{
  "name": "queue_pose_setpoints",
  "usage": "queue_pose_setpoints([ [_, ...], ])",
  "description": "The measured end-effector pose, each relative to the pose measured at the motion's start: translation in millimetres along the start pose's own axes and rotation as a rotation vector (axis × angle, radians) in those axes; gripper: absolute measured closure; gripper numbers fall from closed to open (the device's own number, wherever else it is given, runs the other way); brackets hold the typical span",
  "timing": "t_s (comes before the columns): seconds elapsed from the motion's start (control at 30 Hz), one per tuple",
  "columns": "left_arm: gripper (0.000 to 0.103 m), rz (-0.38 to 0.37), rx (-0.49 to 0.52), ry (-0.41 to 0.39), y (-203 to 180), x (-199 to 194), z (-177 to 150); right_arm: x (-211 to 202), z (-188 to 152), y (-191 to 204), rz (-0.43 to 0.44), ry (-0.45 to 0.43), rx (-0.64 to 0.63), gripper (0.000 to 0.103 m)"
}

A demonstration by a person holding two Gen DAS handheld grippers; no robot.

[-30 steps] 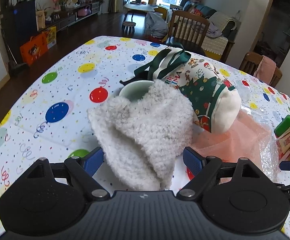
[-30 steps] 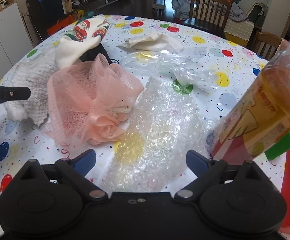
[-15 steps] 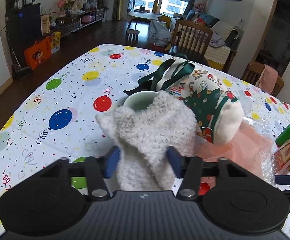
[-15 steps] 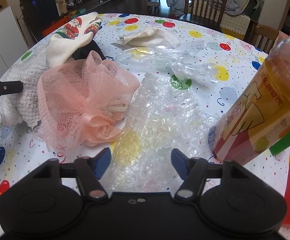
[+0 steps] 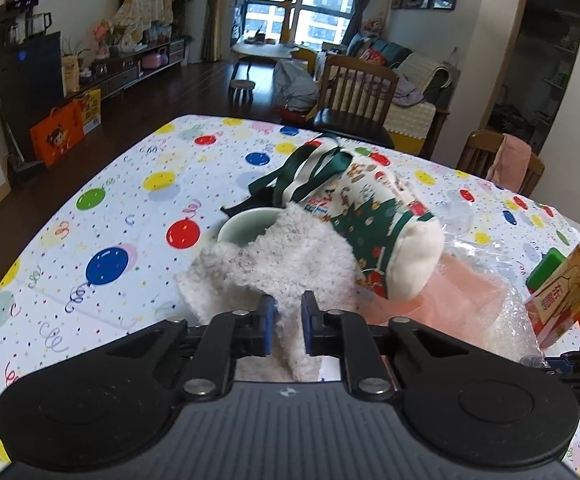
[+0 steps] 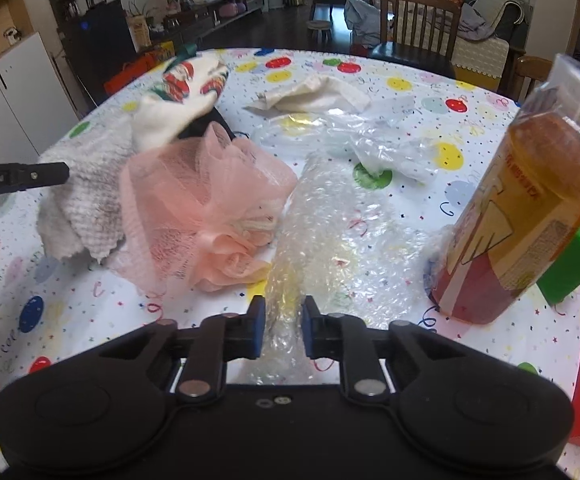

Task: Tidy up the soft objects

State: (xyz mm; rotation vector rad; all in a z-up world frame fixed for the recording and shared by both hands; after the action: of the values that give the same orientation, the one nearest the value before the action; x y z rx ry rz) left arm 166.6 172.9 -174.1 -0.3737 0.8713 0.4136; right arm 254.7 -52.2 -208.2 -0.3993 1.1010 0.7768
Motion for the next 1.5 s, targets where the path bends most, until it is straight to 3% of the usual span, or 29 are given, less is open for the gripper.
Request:
queue_pose_setpoints([
  [0.43, 0.097, -0.08, 0.011, -0.053, -9, -36, 2, -77, -11, -3, 0.077, -0.142, 0.04, 0.095],
  [0.87, 0.094, -0.08, -0.002, -0.007, 8, -27, -21, -81, -38, -11, 0.12, -0.109, 0.116, 0.095],
  [0.93, 0.09, -0.068, 0.003, -0.002, 9, -25, -24, -80, -40, -10, 0.122, -0.103, 0.121, 0.095],
  [0.97, 0.083, -0.072, -0.003, 0.004, 10, -24, -25, -80, -41, -10, 0.122, -0.101, 0.123, 0.095],
  [1.03, 0.061, -0.087, -0.012, 0.01, 11, -21, -27, -79, -42, -9, 0.123, -0.096, 0.124, 0.095],
  [1.07, 0.034, -0.081, -0.016, 0.011, 12, -21, -27, -79, -42, -8, 0.122, -0.095, 0.123, 0.095],
  [1.1, 0.019, -0.074, -0.018, 0.008, 12, -20, -28, -79, -43, -8, 0.122, -0.093, 0.122, 0.095],
  [1.2, 0.019, -0.056, -0.025, -0.012, 14, -16, -26, -78, -43, -7, 0.119, -0.09, 0.121, 0.095],
  [1.5, 0.019, 0.0, -0.076, 0.099, 19, 32, -17, -70, -43, -6, 0.112, -0.072, 0.121, 0.095],
])
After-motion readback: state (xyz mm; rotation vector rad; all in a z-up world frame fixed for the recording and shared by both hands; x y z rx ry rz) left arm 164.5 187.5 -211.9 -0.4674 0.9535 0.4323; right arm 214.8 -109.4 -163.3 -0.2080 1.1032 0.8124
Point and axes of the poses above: each gripper's, at about its wrist camera, not at the fingertips, and x roughly the way its jaws point, y to its left, z to its top, the point moved 7 cm from there along x, roughly the way its jaws point, and after that the axes turned 11 degrees about y, right-handed, at the moved point
